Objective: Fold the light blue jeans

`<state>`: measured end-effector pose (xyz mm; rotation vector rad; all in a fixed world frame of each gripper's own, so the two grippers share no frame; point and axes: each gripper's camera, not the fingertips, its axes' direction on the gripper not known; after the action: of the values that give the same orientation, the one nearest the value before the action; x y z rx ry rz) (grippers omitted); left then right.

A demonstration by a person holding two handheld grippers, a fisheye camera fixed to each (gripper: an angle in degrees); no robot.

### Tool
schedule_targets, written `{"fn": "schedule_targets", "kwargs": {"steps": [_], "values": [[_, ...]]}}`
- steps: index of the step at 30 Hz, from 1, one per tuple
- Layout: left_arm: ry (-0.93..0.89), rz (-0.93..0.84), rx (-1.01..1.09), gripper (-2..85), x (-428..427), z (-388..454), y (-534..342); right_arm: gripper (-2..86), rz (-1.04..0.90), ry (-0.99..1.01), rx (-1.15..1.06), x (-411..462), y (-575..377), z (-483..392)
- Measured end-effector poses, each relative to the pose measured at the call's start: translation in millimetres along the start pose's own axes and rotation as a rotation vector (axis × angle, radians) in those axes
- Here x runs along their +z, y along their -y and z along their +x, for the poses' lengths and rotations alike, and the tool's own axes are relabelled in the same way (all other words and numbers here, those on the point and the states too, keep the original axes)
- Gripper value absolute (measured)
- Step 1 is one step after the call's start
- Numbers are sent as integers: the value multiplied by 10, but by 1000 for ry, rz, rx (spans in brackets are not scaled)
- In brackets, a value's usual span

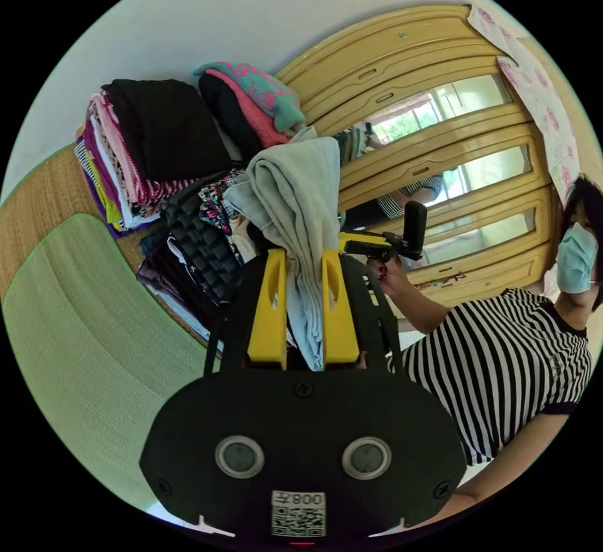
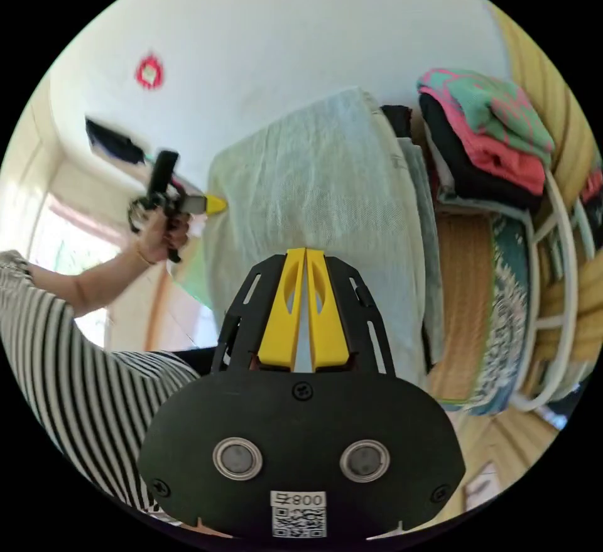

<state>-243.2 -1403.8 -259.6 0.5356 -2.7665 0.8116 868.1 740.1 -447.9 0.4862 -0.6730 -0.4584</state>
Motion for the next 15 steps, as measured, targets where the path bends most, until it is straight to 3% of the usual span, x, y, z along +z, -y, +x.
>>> {"fn": "schedule_targets", "kwargs": {"steps": [4, 7, 13, 15], "values": [[269, 22, -37, 89, 357, -148, 86, 1, 44, -236, -268, 119, -138, -664], [345, 28, -59, 90, 612, -419, 154, 1, 81, -322, -348, 140, -267, -947], [359, 41, -69, 90, 913, -1063, 336, 0, -56, -163, -346, -297, 69, -1087], [369, 44, -36, 91, 989, -1233, 368, 1, 28, -119, -340, -628, 152, -1138]]}}
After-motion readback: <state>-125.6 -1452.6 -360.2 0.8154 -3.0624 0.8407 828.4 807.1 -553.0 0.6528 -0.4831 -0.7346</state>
